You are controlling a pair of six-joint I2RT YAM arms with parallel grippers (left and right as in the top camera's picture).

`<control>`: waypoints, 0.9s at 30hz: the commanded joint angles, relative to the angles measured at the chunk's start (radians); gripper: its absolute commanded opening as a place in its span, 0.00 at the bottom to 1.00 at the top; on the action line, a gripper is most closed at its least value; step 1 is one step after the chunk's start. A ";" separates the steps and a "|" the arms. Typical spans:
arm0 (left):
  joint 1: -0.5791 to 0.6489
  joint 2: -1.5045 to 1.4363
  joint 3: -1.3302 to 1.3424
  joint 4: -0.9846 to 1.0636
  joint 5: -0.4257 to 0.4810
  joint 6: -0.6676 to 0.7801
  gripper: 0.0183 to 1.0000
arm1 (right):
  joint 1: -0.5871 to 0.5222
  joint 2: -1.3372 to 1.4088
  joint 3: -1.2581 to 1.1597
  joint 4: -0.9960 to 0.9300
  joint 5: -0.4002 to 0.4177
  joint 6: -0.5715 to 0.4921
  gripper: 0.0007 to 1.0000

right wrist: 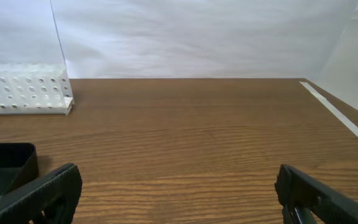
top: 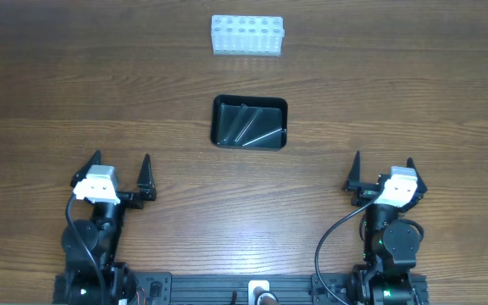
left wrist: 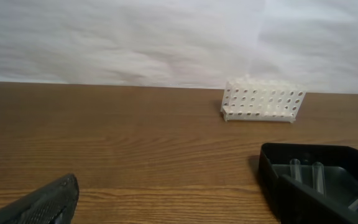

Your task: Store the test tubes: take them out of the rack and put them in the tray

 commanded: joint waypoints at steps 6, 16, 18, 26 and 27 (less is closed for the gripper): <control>0.006 -0.007 -0.005 -0.002 0.016 0.011 1.00 | 0.060 -0.010 -0.010 0.003 0.003 0.009 0.99; 0.006 -0.007 -0.005 -0.002 0.016 0.011 1.00 | 0.058 -0.010 -0.010 0.003 0.002 0.009 0.99; 0.006 -0.007 -0.005 -0.002 0.016 0.011 1.00 | 0.058 -0.010 -0.010 0.003 0.002 0.009 0.99; 0.006 -0.007 -0.005 -0.002 0.016 0.011 1.00 | 0.058 -0.010 -0.010 0.003 0.003 0.009 0.99; 0.006 -0.007 -0.005 -0.002 0.016 0.011 1.00 | 0.058 -0.010 -0.010 0.003 0.003 0.009 0.99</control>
